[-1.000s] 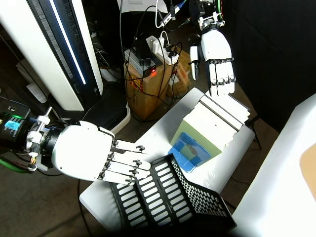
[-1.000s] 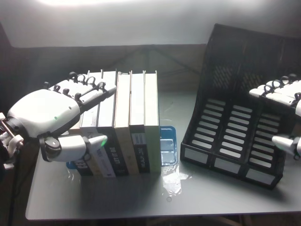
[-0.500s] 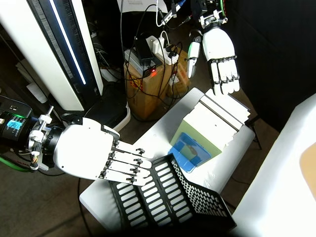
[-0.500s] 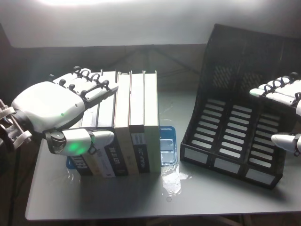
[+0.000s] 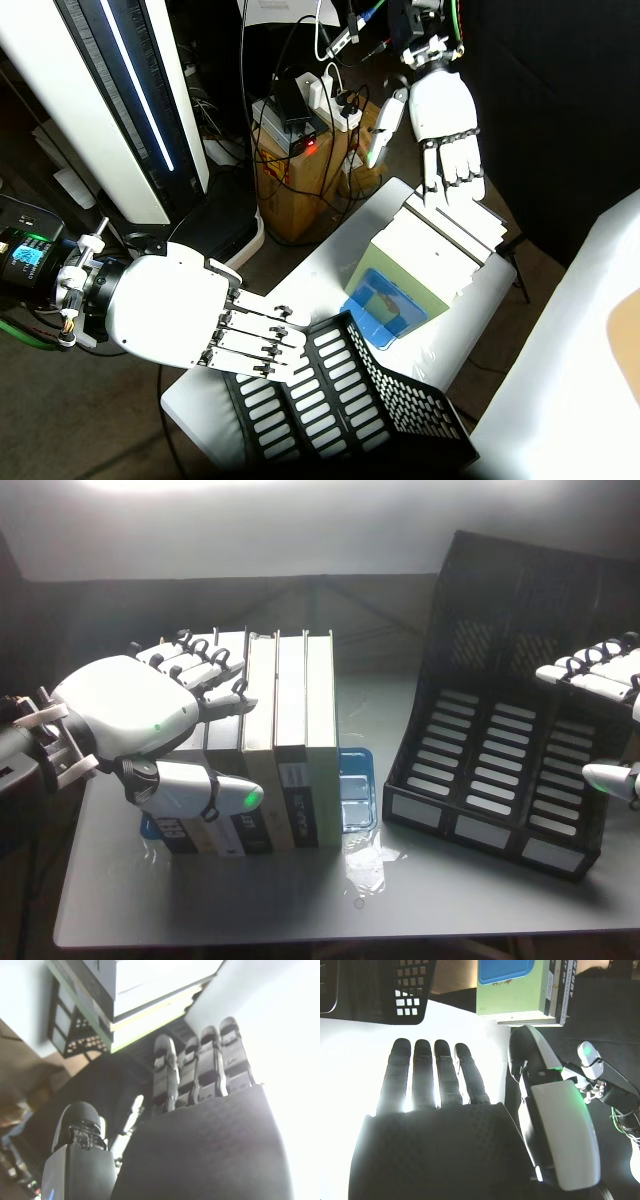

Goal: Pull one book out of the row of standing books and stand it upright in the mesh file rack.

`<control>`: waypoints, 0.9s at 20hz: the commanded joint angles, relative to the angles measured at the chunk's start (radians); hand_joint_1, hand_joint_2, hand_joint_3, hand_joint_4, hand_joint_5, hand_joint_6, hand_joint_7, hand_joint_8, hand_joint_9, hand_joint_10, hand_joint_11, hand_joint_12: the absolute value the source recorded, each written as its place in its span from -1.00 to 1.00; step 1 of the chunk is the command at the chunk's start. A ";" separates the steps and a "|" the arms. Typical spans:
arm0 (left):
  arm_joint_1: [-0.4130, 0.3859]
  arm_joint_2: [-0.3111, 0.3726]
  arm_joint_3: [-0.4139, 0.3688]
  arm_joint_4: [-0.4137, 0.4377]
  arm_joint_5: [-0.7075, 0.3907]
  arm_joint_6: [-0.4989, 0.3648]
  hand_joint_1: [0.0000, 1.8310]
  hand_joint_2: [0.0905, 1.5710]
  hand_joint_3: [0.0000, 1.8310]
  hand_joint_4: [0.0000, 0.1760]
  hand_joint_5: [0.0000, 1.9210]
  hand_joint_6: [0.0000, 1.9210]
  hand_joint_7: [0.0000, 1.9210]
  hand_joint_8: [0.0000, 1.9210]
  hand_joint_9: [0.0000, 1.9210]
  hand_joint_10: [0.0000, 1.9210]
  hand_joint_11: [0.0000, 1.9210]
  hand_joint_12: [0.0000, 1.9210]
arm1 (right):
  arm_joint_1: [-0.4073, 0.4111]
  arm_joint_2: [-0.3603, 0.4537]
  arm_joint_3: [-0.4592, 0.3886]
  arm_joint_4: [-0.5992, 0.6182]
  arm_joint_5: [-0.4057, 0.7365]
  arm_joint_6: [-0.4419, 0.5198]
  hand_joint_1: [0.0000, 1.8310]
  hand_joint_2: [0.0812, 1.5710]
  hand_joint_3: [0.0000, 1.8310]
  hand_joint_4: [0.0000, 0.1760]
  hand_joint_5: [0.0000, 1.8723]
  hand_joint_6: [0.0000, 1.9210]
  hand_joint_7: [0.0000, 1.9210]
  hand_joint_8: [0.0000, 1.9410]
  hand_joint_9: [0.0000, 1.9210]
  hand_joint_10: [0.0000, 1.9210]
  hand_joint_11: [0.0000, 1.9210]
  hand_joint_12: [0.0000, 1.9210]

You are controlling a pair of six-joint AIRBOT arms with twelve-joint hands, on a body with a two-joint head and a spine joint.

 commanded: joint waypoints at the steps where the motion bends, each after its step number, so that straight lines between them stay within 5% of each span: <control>1: -0.019 -0.006 0.011 -0.006 -0.078 0.016 -1.00 0.30 -1.00 -0.27 -0.70 -0.95 -1.00 -1.00 -1.00 -1.00 -1.00 -1.00 | 0.007 0.001 0.002 0.001 0.111 -0.003 -0.51 0.72 -1.00 -1.00 -1.00 -1.00 -1.00 -1.00 -1.00 -1.00 -1.00 -1.00; 13: -0.050 -0.080 0.068 -0.075 0.051 0.142 -1.00 0.32 -1.00 -0.46 -0.62 -0.95 -1.00 -1.00 -1.00 -1.00 -1.00 -1.00 | 0.001 -0.005 0.006 0.011 0.111 -0.003 -0.47 0.72 -1.00 -1.00 -1.00 -1.00 -1.00 -1.00 -1.00 -1.00 -1.00 -1.00; 18: -0.043 -0.096 0.073 -0.083 0.081 0.169 -1.00 0.30 -1.00 -0.23 -0.59 -0.95 -1.00 -1.00 -1.00 -1.00 -1.00 -1.00 | -0.004 -0.007 0.006 0.014 0.111 -0.003 -0.48 0.73 -1.00 -1.00 -0.98 -1.00 -1.00 -1.00 -1.00 -1.00 -1.00 -1.00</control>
